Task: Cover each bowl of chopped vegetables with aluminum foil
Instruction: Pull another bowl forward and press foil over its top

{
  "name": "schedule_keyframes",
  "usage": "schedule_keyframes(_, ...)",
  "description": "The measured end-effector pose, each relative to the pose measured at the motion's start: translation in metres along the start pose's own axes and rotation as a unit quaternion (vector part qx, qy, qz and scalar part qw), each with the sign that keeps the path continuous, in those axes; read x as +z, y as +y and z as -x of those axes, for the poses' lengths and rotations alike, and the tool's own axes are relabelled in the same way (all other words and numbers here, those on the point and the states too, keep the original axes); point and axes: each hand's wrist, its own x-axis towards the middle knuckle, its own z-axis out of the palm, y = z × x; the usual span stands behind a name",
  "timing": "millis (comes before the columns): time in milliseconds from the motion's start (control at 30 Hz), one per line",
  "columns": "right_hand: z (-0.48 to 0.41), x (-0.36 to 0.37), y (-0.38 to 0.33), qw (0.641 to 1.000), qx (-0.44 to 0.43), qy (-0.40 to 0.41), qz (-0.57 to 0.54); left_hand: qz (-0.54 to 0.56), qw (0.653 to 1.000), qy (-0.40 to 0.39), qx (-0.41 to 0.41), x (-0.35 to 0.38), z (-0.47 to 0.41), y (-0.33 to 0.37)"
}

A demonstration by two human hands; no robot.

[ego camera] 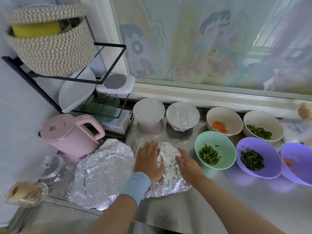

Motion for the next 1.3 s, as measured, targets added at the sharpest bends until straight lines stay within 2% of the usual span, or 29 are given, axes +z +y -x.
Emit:
schedule_keyframes(100, 0.000, 0.001, 0.002, 1.000, -0.012, 0.009, -0.016, 0.043, 0.998, -0.004, 0.035, 0.006, -0.009, 0.005)
schedule_keyframes(233, 0.000, 0.003, 0.011, 1.000, -0.018, 0.006, 0.009, 0.018, 0.999, 0.009, 0.031, 0.017, -0.012, 0.003)
schedule_keyframes(333, -0.005, 0.002, 0.012, 0.993, -0.041, 0.039, 0.105, 0.010, 0.999, 0.022, 0.029, 0.021, -0.015, 0.004)
schedule_keyframes(400, -0.008, 0.002, 0.004, 0.970, -0.083, 0.079, 0.214, 0.018, 0.999, 0.027, 0.033, 0.022, -0.015, 0.004)
schedule_keyframes(433, -0.009, 0.004, -0.002, 0.963, -0.104, 0.089, 0.232, 0.043, 0.998, 0.038, 0.040, 0.022, -0.015, 0.004)
schedule_keyframes(533, -0.011, 0.012, -0.013, 0.982, -0.088, 0.060, 0.157, 0.182, 0.977, 0.101, 0.042, 0.019, -0.011, 0.000)
schedule_keyframes(633, -0.012, 0.017, -0.007, 0.992, -0.064, 0.065, 0.092, 0.216, 0.963, 0.159, 0.023, 0.019, -0.001, -0.014)
schedule_keyframes(733, -0.009, 0.019, -0.005, 0.994, -0.066, 0.077, 0.051, 0.217, 0.964, 0.149, 0.028, 0.021, 0.017, -0.028)
schedule_keyframes(900, -0.006, 0.015, -0.010, 0.996, -0.044, 0.082, 0.015, 0.255, 0.964, 0.069, 0.008, 0.029, 0.035, -0.038)
schedule_keyframes(967, -0.005, 0.015, -0.010, 0.995, -0.043, 0.093, -0.002, 0.240, 0.966, 0.096, -0.009, 0.032, 0.035, -0.040)
schedule_keyframes(1033, -0.002, 0.017, -0.009, 0.994, -0.043, 0.101, 0.013, 0.208, 0.963, 0.169, -0.030, 0.034, 0.036, -0.039)
schedule_keyframes(1133, 0.004, 0.022, -0.004, 0.980, -0.055, 0.134, 0.134, 0.219, 0.942, 0.246, -0.061, 0.027, 0.039, -0.026)
schedule_keyframes(1200, 0.009, 0.023, -0.005, 0.970, -0.089, 0.151, 0.167, 0.235, 0.937, 0.245, -0.079, 0.024, 0.043, -0.012)
schedule_keyframes(1300, 0.016, 0.027, -0.007, 0.974, -0.105, 0.151, 0.132, 0.314, 0.915, 0.208, -0.143, 0.029, 0.051, 0.009)
